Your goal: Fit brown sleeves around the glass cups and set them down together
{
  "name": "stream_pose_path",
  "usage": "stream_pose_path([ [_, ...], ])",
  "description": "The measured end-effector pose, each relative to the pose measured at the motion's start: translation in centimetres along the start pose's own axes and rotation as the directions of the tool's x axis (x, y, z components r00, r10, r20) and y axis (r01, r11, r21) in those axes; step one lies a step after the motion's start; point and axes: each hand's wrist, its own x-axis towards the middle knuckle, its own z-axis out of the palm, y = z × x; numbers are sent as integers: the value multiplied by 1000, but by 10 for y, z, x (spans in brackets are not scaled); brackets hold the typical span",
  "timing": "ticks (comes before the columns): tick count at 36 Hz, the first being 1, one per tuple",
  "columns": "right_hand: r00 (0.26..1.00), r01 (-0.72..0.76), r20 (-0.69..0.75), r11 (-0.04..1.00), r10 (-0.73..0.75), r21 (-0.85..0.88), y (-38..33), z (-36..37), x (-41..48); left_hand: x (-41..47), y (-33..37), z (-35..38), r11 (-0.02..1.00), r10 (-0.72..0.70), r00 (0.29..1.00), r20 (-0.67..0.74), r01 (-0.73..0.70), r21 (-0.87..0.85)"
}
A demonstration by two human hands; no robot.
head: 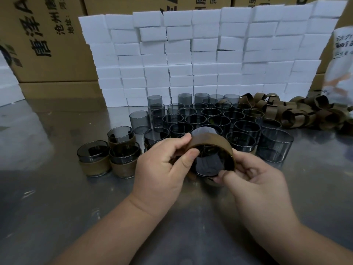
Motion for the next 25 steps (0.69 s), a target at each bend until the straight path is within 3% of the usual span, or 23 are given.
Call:
stream_pose_path([
  [5,1000,-11,6,999,10,31,-2,1,-1,-2,-3,3,993,-39,999,4,40,-107],
  [11,1000,-5,8,999,4,47,-1,0,-4,-1,-3,1,1000,21,997,70,-19,-24],
  [14,1000,4,16,999,-4,42,0,0,-5,-2,2,1,990,-51,990,134,68,-127],
  [16,1000,1,22,999,-2,52,1,1,-6,-4,4,3,956,-47,976,211,105,-274],
  [19,999,-24,32,997,22,68,3,2,-7,-6,1,3,930,-45,962,268,138,-341],
  [25,997,-61,44,995,57,85,4,3,-10,-6,5,5,884,-92,964,248,194,-425],
])
